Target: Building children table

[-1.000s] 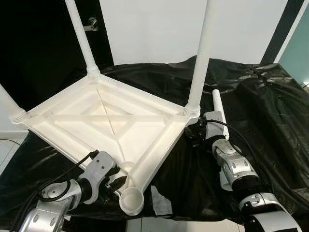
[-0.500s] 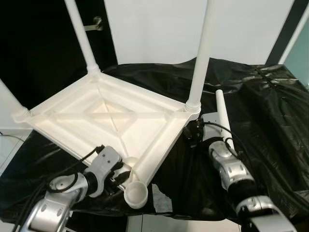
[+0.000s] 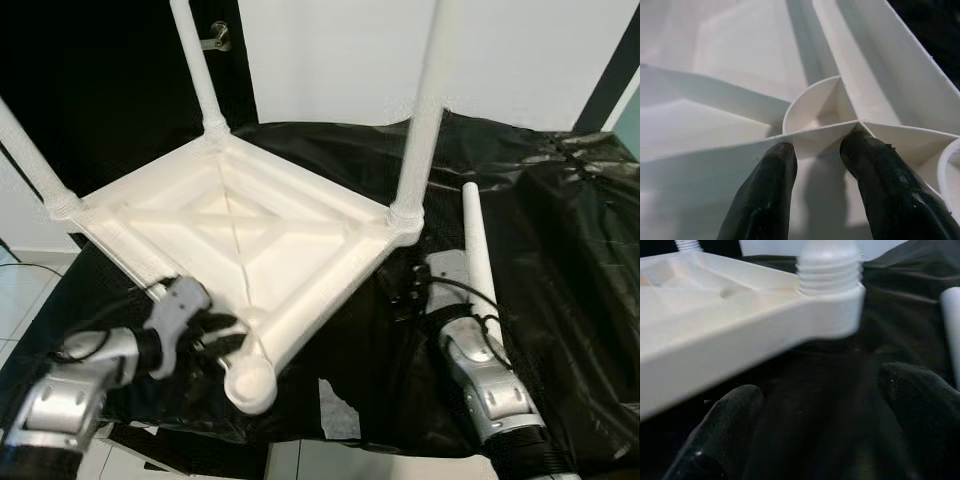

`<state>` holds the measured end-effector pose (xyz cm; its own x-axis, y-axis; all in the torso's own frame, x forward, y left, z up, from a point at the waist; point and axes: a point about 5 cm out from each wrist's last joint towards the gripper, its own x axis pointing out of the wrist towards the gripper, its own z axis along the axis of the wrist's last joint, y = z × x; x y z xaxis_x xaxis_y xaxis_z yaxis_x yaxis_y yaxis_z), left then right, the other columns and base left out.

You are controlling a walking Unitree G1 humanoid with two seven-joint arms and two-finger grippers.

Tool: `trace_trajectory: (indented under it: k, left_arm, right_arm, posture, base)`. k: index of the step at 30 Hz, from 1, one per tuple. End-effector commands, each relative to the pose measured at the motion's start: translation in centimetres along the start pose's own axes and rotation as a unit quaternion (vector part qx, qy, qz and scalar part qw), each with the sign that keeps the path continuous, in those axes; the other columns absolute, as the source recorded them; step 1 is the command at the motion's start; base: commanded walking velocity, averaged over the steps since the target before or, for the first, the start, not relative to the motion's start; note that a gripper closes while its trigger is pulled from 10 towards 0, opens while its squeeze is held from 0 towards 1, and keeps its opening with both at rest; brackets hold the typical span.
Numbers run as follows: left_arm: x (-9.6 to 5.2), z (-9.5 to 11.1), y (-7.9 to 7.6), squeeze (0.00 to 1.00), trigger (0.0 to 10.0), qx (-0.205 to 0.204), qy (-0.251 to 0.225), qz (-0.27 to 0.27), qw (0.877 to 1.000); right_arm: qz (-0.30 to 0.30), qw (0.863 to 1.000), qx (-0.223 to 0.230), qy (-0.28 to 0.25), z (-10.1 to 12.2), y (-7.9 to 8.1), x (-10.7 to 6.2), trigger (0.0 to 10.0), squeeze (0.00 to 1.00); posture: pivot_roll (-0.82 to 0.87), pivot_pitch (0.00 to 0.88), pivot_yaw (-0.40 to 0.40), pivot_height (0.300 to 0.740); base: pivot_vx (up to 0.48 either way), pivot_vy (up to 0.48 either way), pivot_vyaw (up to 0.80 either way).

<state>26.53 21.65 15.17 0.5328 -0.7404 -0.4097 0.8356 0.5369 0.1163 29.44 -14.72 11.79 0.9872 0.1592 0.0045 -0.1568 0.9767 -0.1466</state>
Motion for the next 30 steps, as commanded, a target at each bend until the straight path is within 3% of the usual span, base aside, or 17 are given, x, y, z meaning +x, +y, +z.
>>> trace_trajectory:
  k: [1, 3, 8, 21, 27, 30]
  left_arm:
    - [-1.0, 2.3, 1.3, 0.0, 10.0, 0.034, -0.059, 0.017, 0.998]
    - [-1.2, 2.4, 1.6, 0.0, 10.0, 0.036, -0.063, 0.018, 0.997]
    - [-0.5, 2.0, 0.3, 0.0, 10.0, 0.074, -0.018, -0.026, 0.997]
    - [1.6, -1.2, -2.3, 0.0, 10.0, 0.131, 0.087, -0.072, 0.985]
    - [1.3, -0.7, -1.6, 0.0, 10.0, 0.14, 0.076, -0.059, 0.985]
    - [0.0, 0.7, -0.2, 0.0, 10.0, 0.151, 0.042, -0.054, 0.986]
  right_arm:
    - [-0.006, 1.0, 0.001, 0.003, -0.1, -0.4, -0.7, 10.0, 0.0]
    - [-0.009, 1.0, -0.001, -0.001, 0.0, -0.8, -1.0, 10.0, 0.0]
    - [-0.011, 1.0, -0.012, 0.017, -0.5, -1.0, -1.4, 10.0, 0.0]
    - [-0.002, 1.0, -0.011, 0.012, 0.2, 0.1, -0.9, 10.0, 0.0]
    - [-0.002, 1.0, -0.012, 0.009, 0.4, -0.1, -0.8, 10.0, 0.0]
    - [0.013, 1.0, -0.014, -0.001, 0.6, -0.1, -1.1, 10.0, 0.0]
  posture:
    - [0.0, 0.0, 0.033, 0.74]
    - [0.0, 0.0, 0.033, 0.74]
    - [0.0, 0.0, 0.039, 0.74]
    - [0.01, 0.0, 0.046, 0.74]
    - [0.02, 0.0, 0.045, 0.74]
    - [0.02, 0.0, 0.05, 0.74]
  base:
    - [0.0, 0.0, 0.0]
    - [0.0, 0.0, 0.0]
    - [0.0, 0.0, 0.0]
    - [0.0, 0.0, 0.0]
    - [0.0, 0.0, 0.0]
    - [0.0, 0.0, 0.0]
